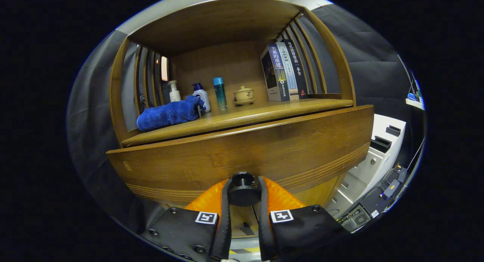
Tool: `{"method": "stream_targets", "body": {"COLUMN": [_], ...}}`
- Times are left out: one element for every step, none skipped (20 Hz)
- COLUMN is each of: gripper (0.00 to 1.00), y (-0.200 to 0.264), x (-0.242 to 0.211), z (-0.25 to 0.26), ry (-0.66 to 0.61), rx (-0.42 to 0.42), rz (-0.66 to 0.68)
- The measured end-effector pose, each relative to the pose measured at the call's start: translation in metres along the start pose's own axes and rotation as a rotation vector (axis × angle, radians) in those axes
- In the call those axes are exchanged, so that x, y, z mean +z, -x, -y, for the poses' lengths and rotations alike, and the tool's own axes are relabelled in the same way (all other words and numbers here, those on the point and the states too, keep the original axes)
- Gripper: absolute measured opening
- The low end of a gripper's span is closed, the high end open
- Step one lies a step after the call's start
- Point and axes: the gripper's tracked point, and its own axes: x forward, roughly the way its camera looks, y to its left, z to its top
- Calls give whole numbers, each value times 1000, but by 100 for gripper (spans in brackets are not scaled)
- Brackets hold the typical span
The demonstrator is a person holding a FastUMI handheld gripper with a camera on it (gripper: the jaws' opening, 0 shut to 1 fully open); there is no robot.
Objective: Pull open the drawer, take out the items inside it, and place them on the countertop above the cabinet.
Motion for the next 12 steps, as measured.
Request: {"method": "stream_targets", "body": {"gripper": [38,38,38,37,38,38,38,38,38,38,37,38], "y": [4,10,14,18,22,27,28,29,30,35,40,45], "x": [-2,-3,-4,-4,-5,-6,-5,-6,-7,-8,-9,-10], "z": [0,0,1,1,1,1,1,2,2,2,2,3], "ry": [-2,-3,-4,-4,-3,-2,1,4,4,4,2,1], "rx": [-1,-2,-2,-2,-1,0,1,2,2,1,1,0], "rz": [1,2,2,4,4,5,6,6,5,5,7,8]}}
